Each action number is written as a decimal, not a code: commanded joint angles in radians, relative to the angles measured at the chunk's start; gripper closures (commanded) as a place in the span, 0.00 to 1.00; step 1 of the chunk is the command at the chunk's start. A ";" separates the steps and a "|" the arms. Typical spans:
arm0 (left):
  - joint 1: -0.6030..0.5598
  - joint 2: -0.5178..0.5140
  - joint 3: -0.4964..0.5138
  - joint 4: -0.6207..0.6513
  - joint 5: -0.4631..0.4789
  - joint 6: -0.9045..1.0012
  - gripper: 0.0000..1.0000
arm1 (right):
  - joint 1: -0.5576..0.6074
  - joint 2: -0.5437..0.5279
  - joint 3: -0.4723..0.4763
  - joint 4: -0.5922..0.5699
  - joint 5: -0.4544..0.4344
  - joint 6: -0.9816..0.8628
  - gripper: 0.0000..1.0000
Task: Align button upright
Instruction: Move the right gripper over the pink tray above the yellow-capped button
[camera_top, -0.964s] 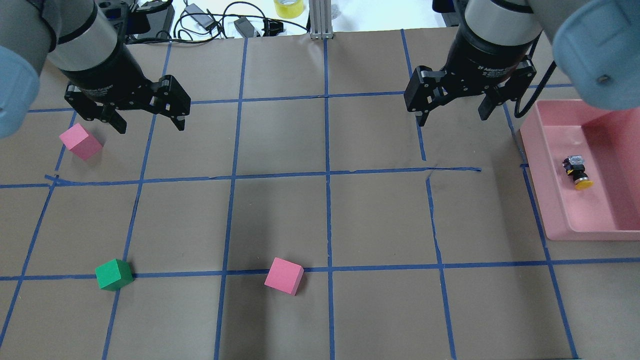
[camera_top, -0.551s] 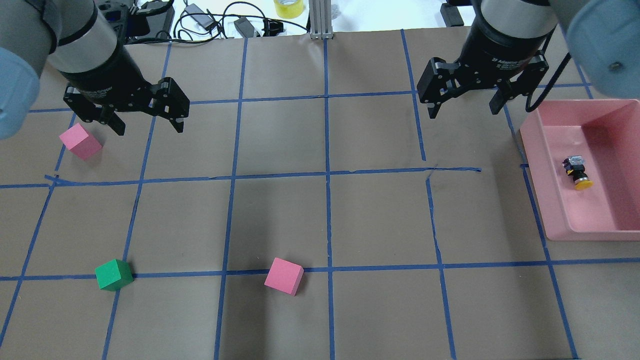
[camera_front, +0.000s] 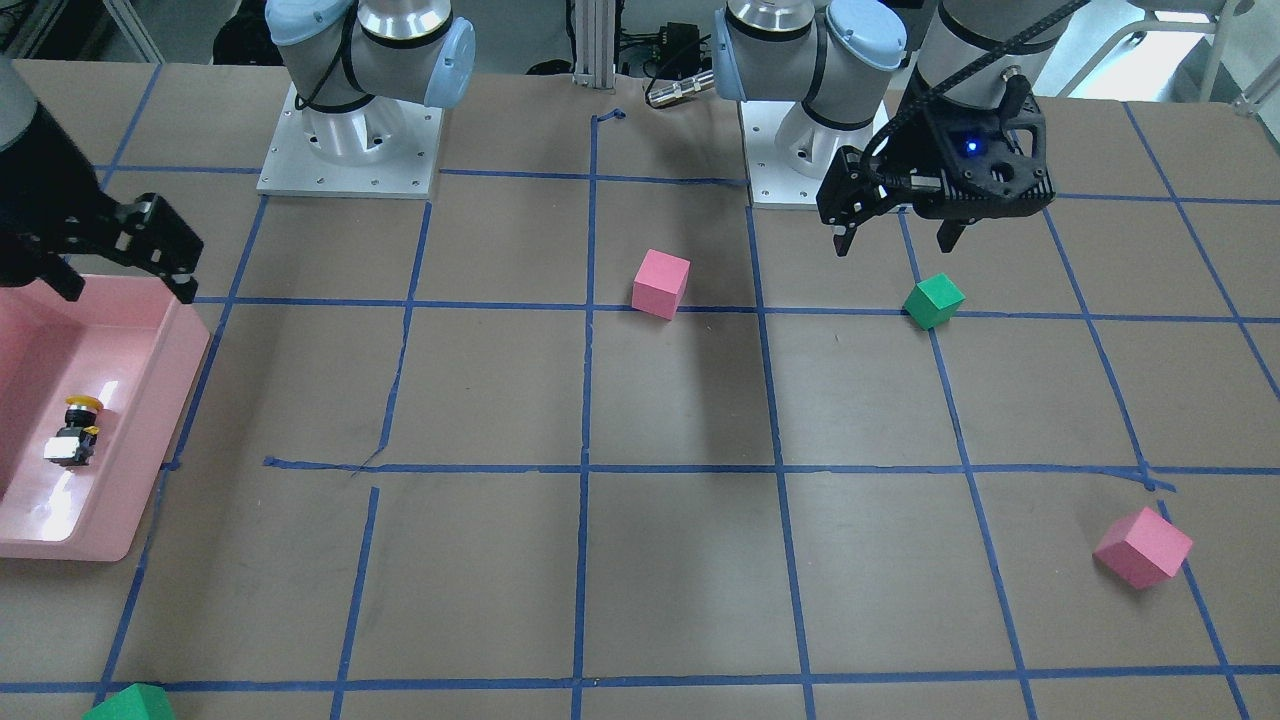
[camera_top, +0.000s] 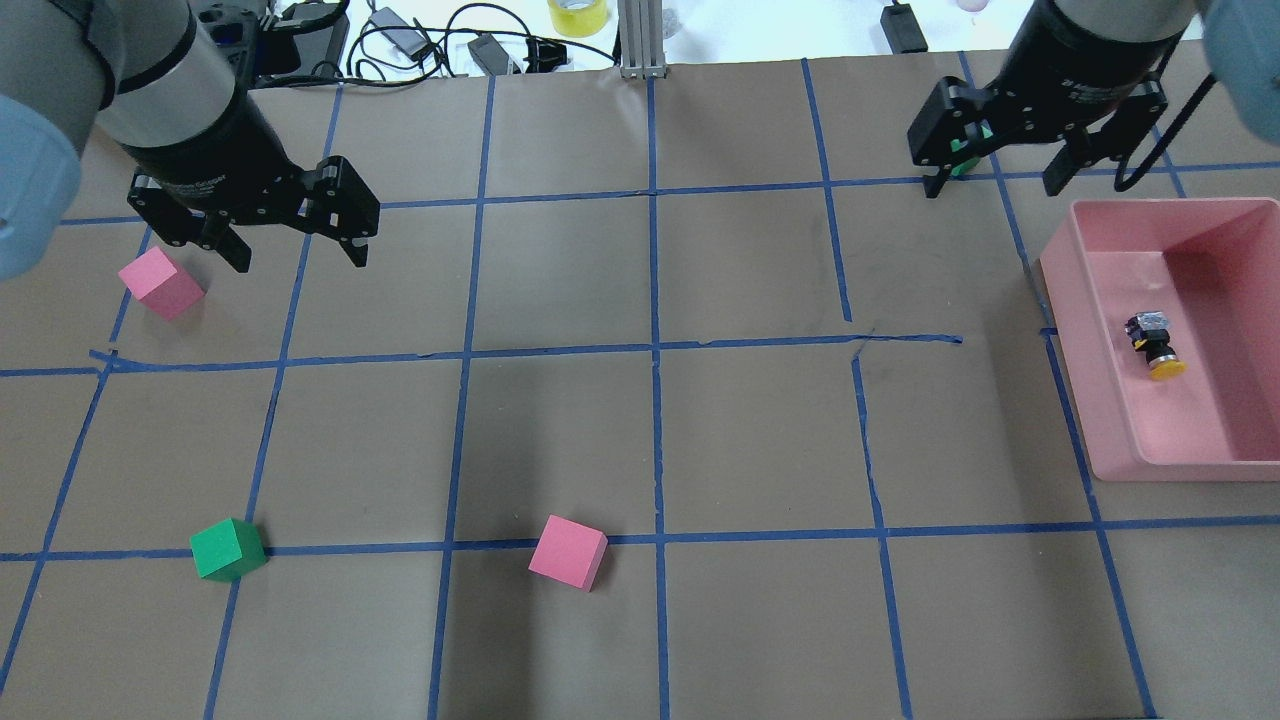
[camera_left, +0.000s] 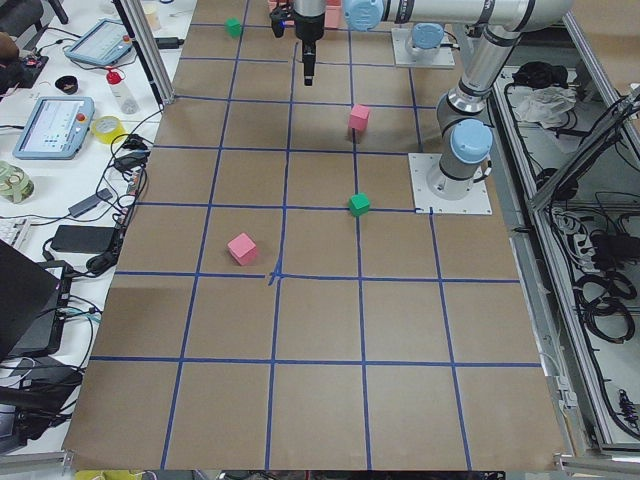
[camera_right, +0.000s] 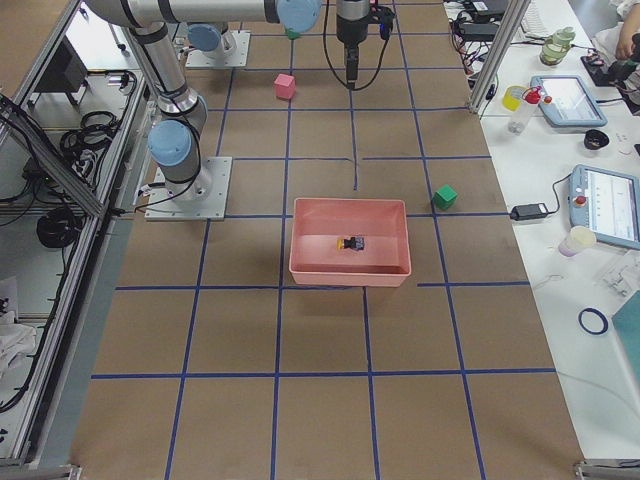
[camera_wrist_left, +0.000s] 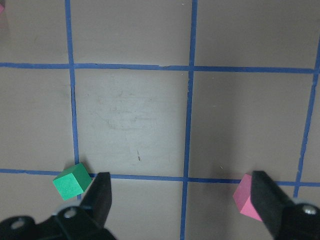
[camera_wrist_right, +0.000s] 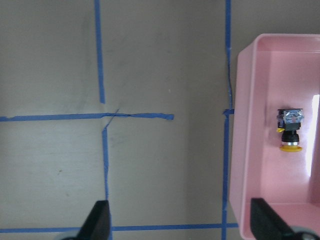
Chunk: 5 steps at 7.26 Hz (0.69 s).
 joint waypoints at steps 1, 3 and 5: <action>-0.001 0.002 -0.001 -0.002 -0.001 0.000 0.00 | -0.178 0.074 0.033 -0.056 0.004 -0.123 0.00; -0.001 0.000 -0.003 0.000 -0.001 0.000 0.00 | -0.281 0.123 0.148 -0.248 0.005 -0.237 0.00; -0.001 0.000 -0.003 -0.002 0.001 0.002 0.00 | -0.340 0.157 0.302 -0.502 0.005 -0.336 0.00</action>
